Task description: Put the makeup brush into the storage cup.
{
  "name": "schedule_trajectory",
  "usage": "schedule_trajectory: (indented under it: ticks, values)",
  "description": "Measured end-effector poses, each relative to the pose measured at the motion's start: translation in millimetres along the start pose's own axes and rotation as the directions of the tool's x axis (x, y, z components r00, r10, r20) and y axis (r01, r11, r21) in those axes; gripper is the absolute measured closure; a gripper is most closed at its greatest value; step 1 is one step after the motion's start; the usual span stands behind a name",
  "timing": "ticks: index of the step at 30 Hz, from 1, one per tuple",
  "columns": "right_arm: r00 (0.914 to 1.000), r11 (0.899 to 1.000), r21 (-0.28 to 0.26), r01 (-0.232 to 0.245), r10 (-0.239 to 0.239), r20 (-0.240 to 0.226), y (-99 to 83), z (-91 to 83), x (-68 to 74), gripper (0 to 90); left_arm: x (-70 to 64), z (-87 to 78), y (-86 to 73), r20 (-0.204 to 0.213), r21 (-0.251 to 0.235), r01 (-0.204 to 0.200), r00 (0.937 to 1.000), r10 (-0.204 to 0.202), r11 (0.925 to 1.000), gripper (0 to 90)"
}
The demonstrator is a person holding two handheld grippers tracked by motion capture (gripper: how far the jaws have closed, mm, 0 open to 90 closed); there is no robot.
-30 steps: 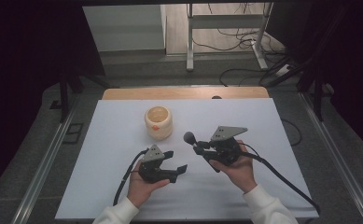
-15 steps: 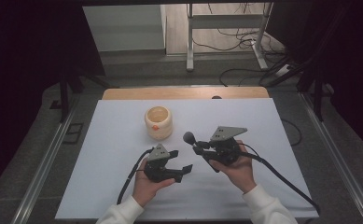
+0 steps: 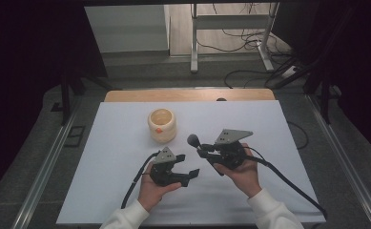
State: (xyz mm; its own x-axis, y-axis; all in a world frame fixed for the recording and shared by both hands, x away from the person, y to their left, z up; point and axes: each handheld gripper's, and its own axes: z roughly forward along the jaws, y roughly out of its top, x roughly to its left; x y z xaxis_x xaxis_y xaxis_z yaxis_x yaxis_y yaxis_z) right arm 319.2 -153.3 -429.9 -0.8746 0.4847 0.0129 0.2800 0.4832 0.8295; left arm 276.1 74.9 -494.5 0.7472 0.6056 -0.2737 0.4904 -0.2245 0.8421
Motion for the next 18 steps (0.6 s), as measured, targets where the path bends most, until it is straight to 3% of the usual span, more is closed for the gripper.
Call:
schedule_trajectory:
  ticks: [18]
  values:
    - [1.0000,1.000,-0.019,-0.003,0.003,0.001,0.0,1.0,1.2,71.9,-4.1,7.5,4.6,0.021,-0.008,0.005,0.9998,-0.005,1.0000,21.3]
